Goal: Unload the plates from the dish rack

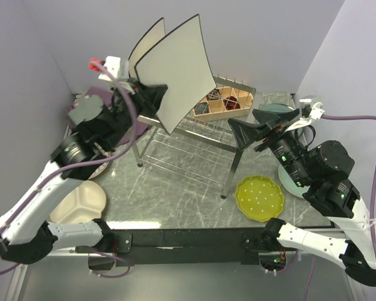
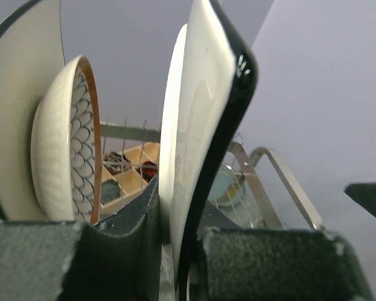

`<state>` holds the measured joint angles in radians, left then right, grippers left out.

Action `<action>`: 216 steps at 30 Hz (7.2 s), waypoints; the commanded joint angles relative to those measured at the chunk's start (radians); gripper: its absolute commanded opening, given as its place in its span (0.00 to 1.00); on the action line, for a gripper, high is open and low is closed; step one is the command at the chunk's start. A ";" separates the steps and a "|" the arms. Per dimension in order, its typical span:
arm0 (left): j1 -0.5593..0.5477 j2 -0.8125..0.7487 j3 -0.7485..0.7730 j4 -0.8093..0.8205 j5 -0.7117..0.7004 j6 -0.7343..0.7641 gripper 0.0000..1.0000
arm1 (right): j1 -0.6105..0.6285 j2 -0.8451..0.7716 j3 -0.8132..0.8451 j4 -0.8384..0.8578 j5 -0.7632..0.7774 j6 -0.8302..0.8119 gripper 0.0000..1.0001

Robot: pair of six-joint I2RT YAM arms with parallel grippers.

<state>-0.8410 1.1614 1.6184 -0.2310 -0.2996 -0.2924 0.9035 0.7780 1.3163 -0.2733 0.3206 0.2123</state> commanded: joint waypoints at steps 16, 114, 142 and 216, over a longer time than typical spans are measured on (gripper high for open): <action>0.000 -0.434 -0.144 -0.366 0.174 -0.468 0.01 | 0.005 -0.085 0.038 -0.152 -0.317 0.101 1.00; 0.378 -0.253 -0.965 -0.505 0.393 -0.630 0.48 | 0.005 -0.401 -0.281 -0.127 -0.230 0.062 1.00; 0.401 -0.413 -0.744 -0.470 0.186 -0.545 0.56 | 0.006 -0.316 -0.461 -0.162 -0.208 0.315 1.00; 0.401 -0.772 -0.839 -0.240 0.119 -0.337 1.00 | 0.597 0.842 -0.726 0.714 0.054 1.047 0.24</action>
<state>-0.4435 0.3820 0.7757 -0.5121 -0.1761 -0.6392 1.4960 1.6127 0.5579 0.4049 0.3630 1.2999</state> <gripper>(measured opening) 0.995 0.233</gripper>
